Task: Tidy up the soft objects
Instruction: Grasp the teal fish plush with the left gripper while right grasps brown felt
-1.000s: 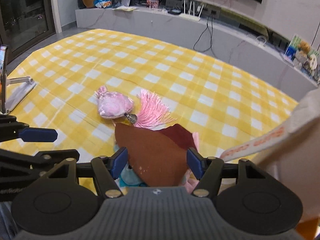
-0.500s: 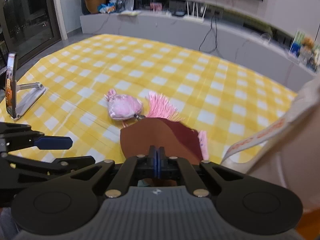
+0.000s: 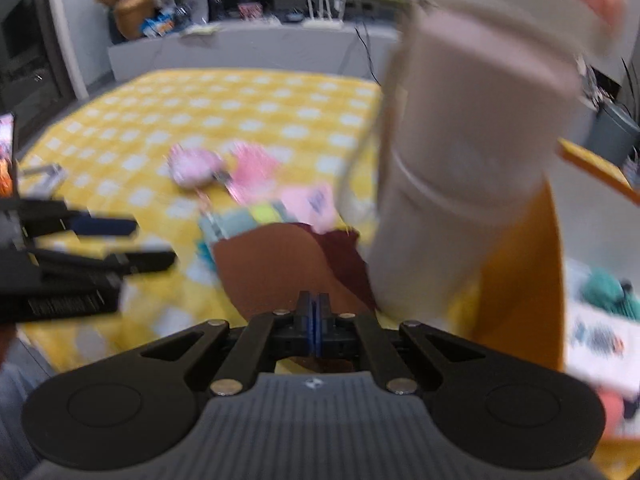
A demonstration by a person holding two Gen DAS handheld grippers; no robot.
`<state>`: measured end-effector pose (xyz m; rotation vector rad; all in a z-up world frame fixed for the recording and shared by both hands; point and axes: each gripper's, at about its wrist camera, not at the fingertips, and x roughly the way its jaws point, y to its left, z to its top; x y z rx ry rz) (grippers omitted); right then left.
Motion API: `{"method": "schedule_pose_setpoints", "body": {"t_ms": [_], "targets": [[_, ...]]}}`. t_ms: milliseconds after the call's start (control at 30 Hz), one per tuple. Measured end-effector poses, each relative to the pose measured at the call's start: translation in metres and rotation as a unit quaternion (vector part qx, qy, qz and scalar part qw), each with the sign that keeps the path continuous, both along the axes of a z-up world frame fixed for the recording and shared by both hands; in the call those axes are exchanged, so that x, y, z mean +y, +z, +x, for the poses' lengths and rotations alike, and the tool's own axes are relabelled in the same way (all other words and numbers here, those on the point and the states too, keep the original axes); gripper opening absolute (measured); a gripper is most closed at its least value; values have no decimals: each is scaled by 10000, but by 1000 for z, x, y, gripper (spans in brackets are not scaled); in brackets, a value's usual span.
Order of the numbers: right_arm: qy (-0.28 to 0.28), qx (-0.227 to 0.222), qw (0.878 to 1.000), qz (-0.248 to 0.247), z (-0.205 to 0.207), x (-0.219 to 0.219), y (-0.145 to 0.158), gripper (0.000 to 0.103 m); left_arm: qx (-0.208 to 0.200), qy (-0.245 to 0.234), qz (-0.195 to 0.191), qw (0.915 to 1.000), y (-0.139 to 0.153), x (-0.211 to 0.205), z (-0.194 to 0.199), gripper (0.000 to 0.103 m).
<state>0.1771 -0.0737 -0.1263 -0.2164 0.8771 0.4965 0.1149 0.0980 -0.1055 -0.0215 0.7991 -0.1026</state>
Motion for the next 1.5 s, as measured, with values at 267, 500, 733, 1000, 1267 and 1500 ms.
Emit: {"method": "schedule_pose_setpoints", "body": {"t_ms": [267, 500, 733, 1000, 1267, 1500], "targets": [[-28, 76, 9996, 282, 2, -12, -11, 47, -73, -512, 487, 9975, -8, -22, 11, 70], [753, 103, 9971, -49, 2, 15, -25, 80, 5, -723, 518, 9960, -13, -30, 37, 76], [199, 745, 9968, 190, 21, 9, -44, 91, 187, -871, 642, 9940, -28, -34, 59, 84], [84, 408, 9991, -50, 14, 5, -40, 45, 253, -761, 369, 9961, -35, -29, 71, 74], [23, 601, 9980, 211, 17, -5, -33, 0, 53, -543, 533, 9971, -21, -34, 58, 41], [6, 274, 9993, 240, -5, -10, -10, 0, -79, -27, 658, 9978, 4, -24, 32, 41]]}}
